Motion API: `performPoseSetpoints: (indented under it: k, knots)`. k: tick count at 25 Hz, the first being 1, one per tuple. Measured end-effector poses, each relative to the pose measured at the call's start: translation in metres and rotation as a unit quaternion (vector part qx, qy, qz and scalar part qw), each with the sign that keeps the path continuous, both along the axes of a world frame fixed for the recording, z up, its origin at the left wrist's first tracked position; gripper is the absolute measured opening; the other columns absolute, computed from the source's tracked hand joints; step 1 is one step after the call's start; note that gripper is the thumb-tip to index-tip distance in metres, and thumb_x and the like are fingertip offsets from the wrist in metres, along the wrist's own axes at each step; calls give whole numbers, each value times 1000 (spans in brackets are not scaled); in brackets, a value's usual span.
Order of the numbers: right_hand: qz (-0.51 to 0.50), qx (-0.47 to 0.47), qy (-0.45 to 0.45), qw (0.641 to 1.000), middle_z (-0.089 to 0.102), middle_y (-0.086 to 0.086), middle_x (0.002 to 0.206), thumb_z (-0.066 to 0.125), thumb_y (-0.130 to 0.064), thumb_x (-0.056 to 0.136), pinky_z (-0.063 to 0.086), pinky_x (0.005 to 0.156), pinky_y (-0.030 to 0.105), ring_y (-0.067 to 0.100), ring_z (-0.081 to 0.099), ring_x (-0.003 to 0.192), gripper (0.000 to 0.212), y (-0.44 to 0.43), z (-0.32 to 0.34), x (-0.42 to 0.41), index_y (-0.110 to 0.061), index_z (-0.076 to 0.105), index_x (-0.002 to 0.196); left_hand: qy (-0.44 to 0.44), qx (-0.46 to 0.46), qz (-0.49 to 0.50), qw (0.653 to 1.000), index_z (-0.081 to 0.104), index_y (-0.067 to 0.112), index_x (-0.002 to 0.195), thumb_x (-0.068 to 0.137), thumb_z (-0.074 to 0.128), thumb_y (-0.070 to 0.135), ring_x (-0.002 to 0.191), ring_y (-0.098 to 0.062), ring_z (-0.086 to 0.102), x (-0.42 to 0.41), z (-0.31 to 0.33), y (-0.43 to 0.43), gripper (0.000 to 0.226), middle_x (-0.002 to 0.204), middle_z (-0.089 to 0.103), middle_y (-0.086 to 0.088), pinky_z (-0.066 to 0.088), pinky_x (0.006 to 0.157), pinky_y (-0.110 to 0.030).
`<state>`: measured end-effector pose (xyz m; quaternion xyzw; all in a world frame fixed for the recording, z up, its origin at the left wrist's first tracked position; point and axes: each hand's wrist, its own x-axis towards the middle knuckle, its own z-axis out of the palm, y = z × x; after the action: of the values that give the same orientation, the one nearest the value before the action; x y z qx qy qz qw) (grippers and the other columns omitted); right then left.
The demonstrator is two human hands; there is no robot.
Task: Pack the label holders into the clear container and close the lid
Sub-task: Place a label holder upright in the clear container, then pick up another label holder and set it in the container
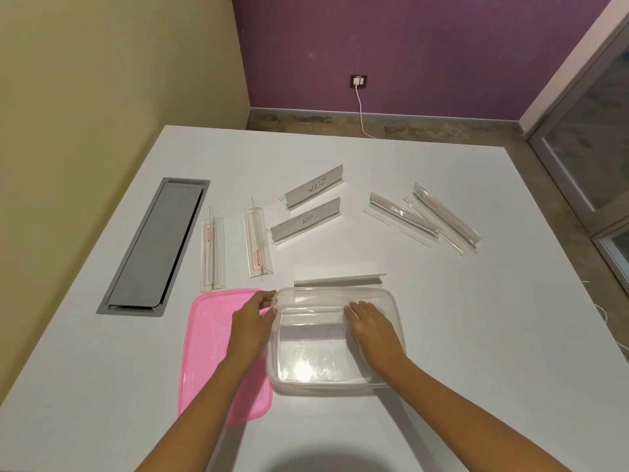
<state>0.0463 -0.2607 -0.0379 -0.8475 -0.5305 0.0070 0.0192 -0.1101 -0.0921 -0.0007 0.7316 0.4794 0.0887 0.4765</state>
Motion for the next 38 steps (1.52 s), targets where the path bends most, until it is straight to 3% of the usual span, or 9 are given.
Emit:
performPoseSetpoints:
  k: [4, 11, 16, 20, 25, 28, 31, 34, 38]
  knots:
    - [-12, -3, 55, 998, 72, 13, 100, 72, 11, 66, 59, 71, 37, 30, 67, 92, 40, 2, 1, -1, -1, 68, 104, -6, 1, 1, 1000, 58, 15, 121, 92, 55, 12, 105, -23, 63, 0, 0, -1, 30, 120, 66, -6, 42, 85, -24]
    - [-14, 217, 19, 976, 69, 10, 91, 69, 5, 77, 53, 67, 36, 28, 61, 82, 24, 41, 41, 38, -7, 68, 98, -6, -4, 10, 1000, 58, 16, 123, 91, 57, 14, 102, -16, 61, 0, -2, 0, 32, 119, 66, -4, 41, 86, -22]
    - [-35, -134, 188, 972, 60, 13, 120, 59, -17, 92, 49, 89, 41, 29, 54, 112, 28, 78, 33, 95, -11, 59, 119, -6, -22, 13, 1000, 59, 20, 122, 90, 59, 14, 102, -10, 59, -2, -3, 3, 32, 116, 67, 1, 40, 83, -17]
    - [46, -219, 112, 968, 61, 11, 117, 54, -13, 92, 48, 81, 37, 28, 58, 107, 22, 83, 27, 109, -12, 62, 113, -2, -36, 12, 999, 59, 21, 122, 89, 58, 14, 100, -9, 57, -1, -2, 5, 33, 118, 67, 0, 40, 84, -20]
    - [38, -134, -18, 990, 63, 11, 99, 50, 1, 87, 48, 68, 37, 30, 63, 83, 15, 79, 40, 107, -4, 61, 95, -9, -22, 25, 999, 54, 18, 129, 90, 60, 18, 121, -20, 54, 5, 8, 7, 39, 130, 59, 0, 37, 98, -27]
    - [3, 4, -48, 999, 63, 12, 84, 56, 7, 83, 51, 54, 35, 30, 62, 65, 11, 66, 63, 98, -1, 63, 85, -66, 12, 67, 995, 58, 18, 123, 90, 59, 22, 107, -13, 57, 19, 30, 11, 32, 123, 63, 2, 41, 89, -20]
    - [9, 162, -109, 981, 64, 9, 66, 69, 13, 68, 38, 36, 23, 27, 59, 51, 19, 47, 87, 82, -5, 63, 67, -137, -127, 92, 978, 64, 14, 111, 93, 54, 28, 95, -16, 65, 37, 51, 18, 25, 112, 69, -4, 52, 86, -28]
    - [21, 226, -145, 963, 68, 6, 69, 71, 8, 69, 44, 35, 24, 25, 66, 59, 19, 29, 95, 65, -10, 64, 66, -229, -323, 110, 912, 65, 6, 95, 91, 58, 26, 85, -17, 72, 49, 65, 15, 21, 90, 75, -7, 60, 75, -27]
    - [58, 274, -126, 952, 71, 5, 86, 74, -2, 75, 46, 53, 23, 22, 67, 75, 11, 5, 88, 49, -11, 67, 78, -231, -318, 136, 909, 58, 1, 81, 89, 59, 1, 65, -14, 73, 47, 66, 7, 8, 76, 71, -18, 59, 59, -19]
